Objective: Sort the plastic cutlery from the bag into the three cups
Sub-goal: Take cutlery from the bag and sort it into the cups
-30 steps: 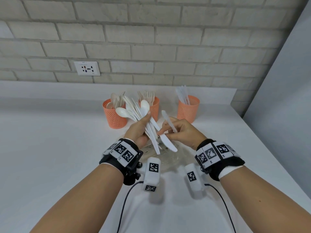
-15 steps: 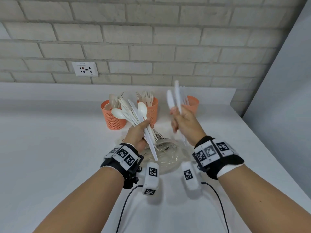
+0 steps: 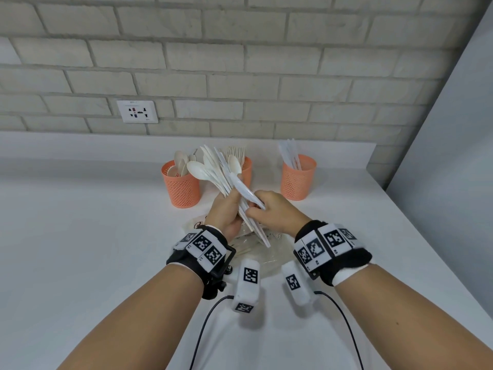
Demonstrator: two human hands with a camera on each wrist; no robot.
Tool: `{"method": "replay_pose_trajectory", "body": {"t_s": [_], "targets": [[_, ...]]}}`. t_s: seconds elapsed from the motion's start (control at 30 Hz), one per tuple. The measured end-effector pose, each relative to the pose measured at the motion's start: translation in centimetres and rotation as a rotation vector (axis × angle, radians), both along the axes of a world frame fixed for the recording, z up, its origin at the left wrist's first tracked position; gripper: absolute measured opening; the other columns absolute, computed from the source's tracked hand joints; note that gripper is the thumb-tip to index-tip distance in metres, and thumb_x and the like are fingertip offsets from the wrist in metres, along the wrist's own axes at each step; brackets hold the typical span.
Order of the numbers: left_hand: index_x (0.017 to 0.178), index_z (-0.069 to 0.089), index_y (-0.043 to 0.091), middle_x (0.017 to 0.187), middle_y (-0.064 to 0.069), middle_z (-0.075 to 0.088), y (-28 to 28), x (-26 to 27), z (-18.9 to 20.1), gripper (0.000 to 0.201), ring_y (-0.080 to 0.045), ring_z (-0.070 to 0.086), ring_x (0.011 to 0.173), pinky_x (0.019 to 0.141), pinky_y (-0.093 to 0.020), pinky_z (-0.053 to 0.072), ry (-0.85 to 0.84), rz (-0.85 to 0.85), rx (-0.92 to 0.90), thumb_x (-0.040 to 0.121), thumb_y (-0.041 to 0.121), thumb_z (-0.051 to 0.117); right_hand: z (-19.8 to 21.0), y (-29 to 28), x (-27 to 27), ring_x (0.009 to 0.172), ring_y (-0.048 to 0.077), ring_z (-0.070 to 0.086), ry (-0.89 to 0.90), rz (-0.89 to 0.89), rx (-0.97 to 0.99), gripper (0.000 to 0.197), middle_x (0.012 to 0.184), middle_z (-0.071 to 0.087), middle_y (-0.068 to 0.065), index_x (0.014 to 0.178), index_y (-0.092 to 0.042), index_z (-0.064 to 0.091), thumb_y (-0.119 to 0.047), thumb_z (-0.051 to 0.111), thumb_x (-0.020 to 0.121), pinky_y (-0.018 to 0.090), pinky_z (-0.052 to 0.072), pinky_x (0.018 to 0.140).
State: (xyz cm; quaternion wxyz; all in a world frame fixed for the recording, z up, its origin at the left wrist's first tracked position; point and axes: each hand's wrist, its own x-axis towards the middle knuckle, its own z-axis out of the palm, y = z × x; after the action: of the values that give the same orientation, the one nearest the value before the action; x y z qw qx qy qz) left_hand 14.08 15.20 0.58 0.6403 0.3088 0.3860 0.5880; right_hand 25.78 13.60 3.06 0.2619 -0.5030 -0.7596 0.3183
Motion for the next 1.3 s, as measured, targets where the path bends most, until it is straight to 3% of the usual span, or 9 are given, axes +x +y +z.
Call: {"method": "replay_pose_trajectory", "body": {"t_s": [0.1, 0.2, 0.5, 0.6, 0.8, 0.9, 1.03, 1.17, 1.3], "targets": [[0.122, 0.055, 0.003, 0.101, -0.013, 0.063, -0.1, 0.4, 0.2, 0.052, -0.021, 0.065, 0.088, 0.079, -0.035, 0.055, 0.017, 0.027, -0.018, 0.090, 0.043, 0.051, -0.1, -0.1, 0.0, 0.061, 0.007, 0.045, -0.054, -0.006, 0.047, 0.005, 0.077, 0.050, -0.001, 0.092, -0.011, 0.046, -0.013, 0.049, 0.089, 0.016, 0.034, 0.052], [0.128, 0.051, 0.001, 0.110, -0.017, 0.065, -0.3, 0.6, 0.3, 0.049, -0.024, 0.066, 0.096, 0.075, -0.034, 0.057, 0.002, 0.004, -0.034, 0.095, 0.038, 0.046, 0.0, 0.1, 0.4, 0.064, 0.009, 0.049, 0.014, -0.001, 0.010, 0.018, 0.079, 0.051, -0.002, 0.109, -0.010, 0.045, -0.011, 0.045, 0.090, 0.015, 0.038, 0.053], [0.128, 0.044, -0.007, 0.092, -0.019, 0.053, -0.5, 0.6, 0.1, 0.045, -0.026, 0.059, 0.072, 0.062, -0.036, 0.056, -0.016, -0.020, -0.014, 0.091, 0.016, 0.057, 0.4, 0.7, 1.4, 0.055, 0.014, 0.049, 0.380, -0.074, -0.122, 0.015, 0.067, 0.047, 0.002, 0.097, -0.016, 0.046, -0.007, 0.034, 0.094, 0.028, 0.046, 0.060], [0.118, 0.053, -0.002, 0.082, -0.008, 0.060, -0.2, 0.8, -0.3, 0.030, -0.015, 0.062, 0.069, 0.060, -0.027, 0.055, 0.008, -0.051, 0.003, 0.090, 0.008, 0.056, 0.8, 1.0, 1.1, 0.040, 0.005, 0.037, 0.449, -0.121, -0.085, 0.014, 0.058, 0.040, -0.004, 0.094, -0.016, 0.048, -0.007, 0.038, 0.093, 0.022, 0.034, 0.042], [0.104, 0.062, 0.004, 0.079, -0.007, 0.069, -0.3, 1.0, -0.5, 0.022, -0.015, 0.068, 0.071, 0.062, -0.026, 0.056, 0.066, -0.077, 0.043, 0.084, -0.004, 0.058, 0.3, 1.6, 1.0, 0.043, -0.003, 0.048, 0.356, -0.214, 0.060, 0.008, 0.059, 0.050, -0.010, 0.091, -0.012, 0.062, -0.017, 0.062, 0.086, 0.006, 0.034, 0.040], [0.098, 0.063, 0.007, 0.077, -0.005, 0.069, -0.3, 1.1, -0.4, 0.022, -0.016, 0.067, 0.071, 0.064, -0.027, 0.055, 0.115, -0.093, 0.038, 0.082, -0.007, 0.058, 0.4, 1.9, 1.2, 0.047, 0.000, 0.050, 0.311, -0.253, 0.028, 0.013, 0.060, 0.052, -0.009, 0.095, -0.009, 0.065, -0.016, 0.062, 0.085, 0.011, 0.038, 0.044], [0.108, 0.060, 0.005, 0.085, -0.007, 0.067, -0.4, 1.3, -0.1, 0.034, -0.016, 0.067, 0.076, 0.066, -0.025, 0.055, 0.186, -0.108, 0.084, 0.081, -0.014, 0.053, 0.6, 2.2, 1.4, 0.051, 0.010, 0.046, 0.319, -0.215, -0.052, 0.013, 0.063, 0.051, -0.002, 0.096, -0.011, 0.061, -0.010, 0.062, 0.083, 0.021, 0.038, 0.043], [0.115, 0.056, 0.002, 0.087, -0.011, 0.068, -0.2, 1.9, 0.6, 0.042, -0.014, 0.070, 0.070, 0.059, -0.025, 0.055, 0.171, -0.137, 0.130, 0.080, -0.020, 0.047, 0.7, 2.7, 1.7, 0.055, 0.005, 0.050, 0.288, -0.203, -0.023, 0.019, 0.066, 0.055, -0.006, 0.104, -0.014, 0.063, -0.014, 0.061, 0.086, 0.014, 0.039, 0.038], [0.118, 0.053, -0.002, 0.090, -0.013, 0.065, 0.2, 2.4, 0.9, 0.044, -0.014, 0.069, 0.071, 0.059, -0.023, 0.054, 0.196, -0.174, 0.139, 0.079, -0.021, 0.047, 0.8, 3.6, 2.2, 0.058, 0.004, 0.052, 0.196, -0.221, 0.061, 0.004, 0.065, 0.055, -0.007, 0.087, -0.012, 0.062, -0.011, 0.060, 0.085, 0.006, 0.036, 0.040]]}}
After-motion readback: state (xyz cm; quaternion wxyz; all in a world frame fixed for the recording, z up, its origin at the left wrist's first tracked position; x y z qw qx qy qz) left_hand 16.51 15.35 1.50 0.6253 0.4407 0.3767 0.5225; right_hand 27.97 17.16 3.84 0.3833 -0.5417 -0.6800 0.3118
